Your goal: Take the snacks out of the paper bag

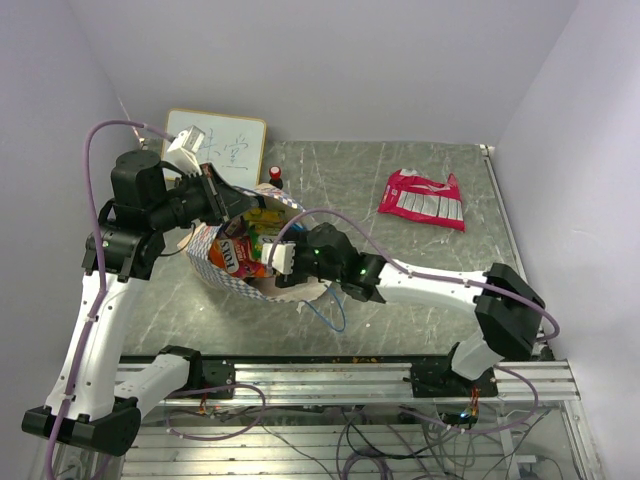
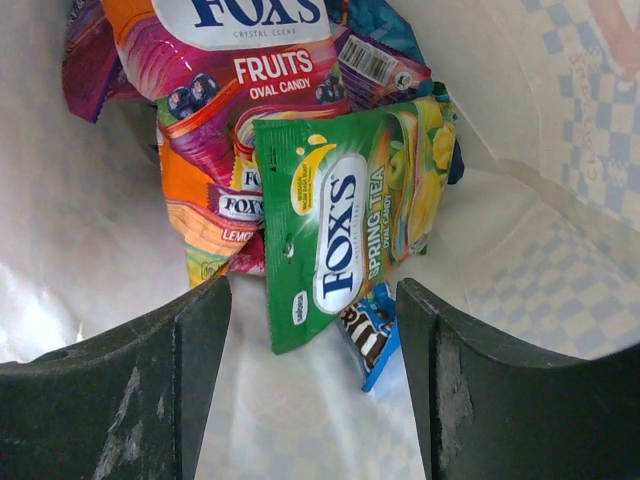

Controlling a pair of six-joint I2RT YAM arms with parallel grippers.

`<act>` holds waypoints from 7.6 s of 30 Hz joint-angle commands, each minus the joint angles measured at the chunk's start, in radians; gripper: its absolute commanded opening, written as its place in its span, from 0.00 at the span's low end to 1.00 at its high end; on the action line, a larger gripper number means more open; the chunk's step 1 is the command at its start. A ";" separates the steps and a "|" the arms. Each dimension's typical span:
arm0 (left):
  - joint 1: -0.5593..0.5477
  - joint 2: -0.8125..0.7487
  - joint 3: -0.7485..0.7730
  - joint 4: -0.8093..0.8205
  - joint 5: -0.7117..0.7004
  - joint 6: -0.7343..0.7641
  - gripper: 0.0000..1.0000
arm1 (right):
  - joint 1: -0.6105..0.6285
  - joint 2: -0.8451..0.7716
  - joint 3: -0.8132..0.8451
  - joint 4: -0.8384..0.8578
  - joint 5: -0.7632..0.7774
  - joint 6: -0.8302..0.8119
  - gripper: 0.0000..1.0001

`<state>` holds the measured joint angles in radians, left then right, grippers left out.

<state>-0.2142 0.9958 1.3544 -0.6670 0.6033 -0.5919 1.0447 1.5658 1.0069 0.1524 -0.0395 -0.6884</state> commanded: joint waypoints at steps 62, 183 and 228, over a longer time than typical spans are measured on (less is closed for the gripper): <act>-0.004 0.132 0.058 -0.046 -0.066 0.018 0.07 | 0.000 -0.346 0.183 -0.346 0.084 0.351 0.00; -0.048 -0.154 -0.237 0.362 0.133 -0.227 0.07 | 0.064 0.004 -0.091 0.199 -0.031 0.202 0.75; -0.048 -0.128 -0.199 0.262 0.074 -0.123 0.07 | -0.005 -0.011 -0.048 0.129 -0.140 0.316 0.00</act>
<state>-0.2516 0.8700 1.1164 -0.4061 0.6933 -0.7376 1.0382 1.6257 0.9436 0.3729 -0.1024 -0.4072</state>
